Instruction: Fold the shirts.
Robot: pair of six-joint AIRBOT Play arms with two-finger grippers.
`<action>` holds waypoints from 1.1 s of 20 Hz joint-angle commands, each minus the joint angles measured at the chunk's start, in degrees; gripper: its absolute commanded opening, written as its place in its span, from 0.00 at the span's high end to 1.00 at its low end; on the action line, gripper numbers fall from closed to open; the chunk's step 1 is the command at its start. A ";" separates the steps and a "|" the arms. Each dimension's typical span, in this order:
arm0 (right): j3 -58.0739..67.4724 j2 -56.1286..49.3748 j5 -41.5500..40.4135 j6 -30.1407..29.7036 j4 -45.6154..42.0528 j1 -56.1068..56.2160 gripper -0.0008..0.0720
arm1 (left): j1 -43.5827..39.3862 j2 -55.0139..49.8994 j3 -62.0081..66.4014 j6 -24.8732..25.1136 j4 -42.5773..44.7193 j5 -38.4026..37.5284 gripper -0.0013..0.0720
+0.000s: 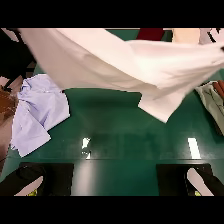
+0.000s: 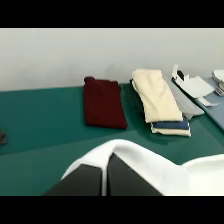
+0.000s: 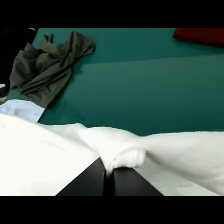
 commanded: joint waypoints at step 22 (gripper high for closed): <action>-0.68 -28.17 -5.01 7.67 -28.11 12.96 0.95 | 0.07 -18.34 -20.41 10.78 -1.46 9.92 0.95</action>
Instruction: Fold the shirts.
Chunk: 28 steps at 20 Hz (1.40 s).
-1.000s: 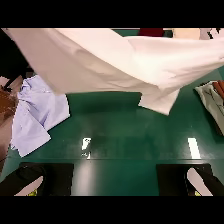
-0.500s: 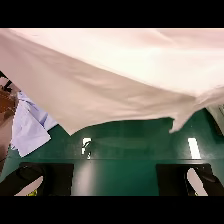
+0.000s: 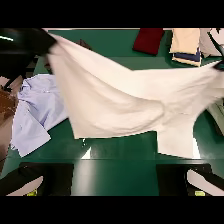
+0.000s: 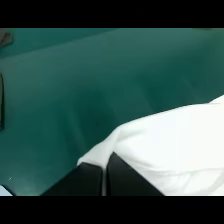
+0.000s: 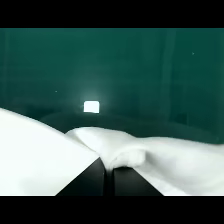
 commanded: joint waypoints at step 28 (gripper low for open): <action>-9.31 -29.03 -4.26 -14.71 21.31 -24.50 0.22 | 14.40 -18.16 -25.55 0.66 -7.26 -3.13 0.29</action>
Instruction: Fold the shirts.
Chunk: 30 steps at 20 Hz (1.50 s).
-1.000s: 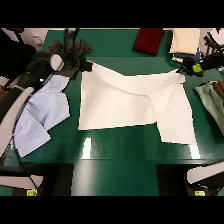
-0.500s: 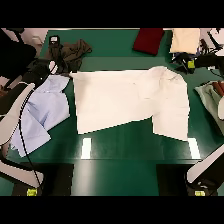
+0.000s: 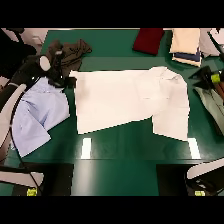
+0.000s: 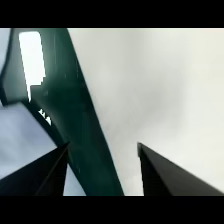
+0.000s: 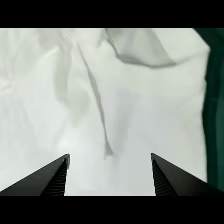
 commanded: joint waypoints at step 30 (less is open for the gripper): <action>-29.75 8.68 -7.48 -11.74 -0.13 -3.26 0.95 | 10.95 17.62 -30.10 10.12 -23.71 -9.70 0.29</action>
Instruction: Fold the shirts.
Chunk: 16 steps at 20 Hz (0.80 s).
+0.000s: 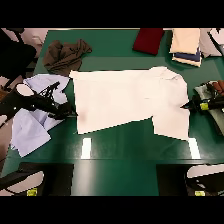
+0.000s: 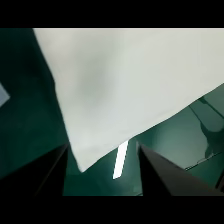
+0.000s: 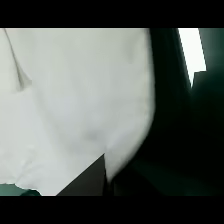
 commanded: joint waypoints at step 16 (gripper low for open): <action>0.04 3.45 1.84 -0.50 0.79 0.87 0.95 | -8.00 2.93 -24.74 7.58 -23.39 17.22 0.29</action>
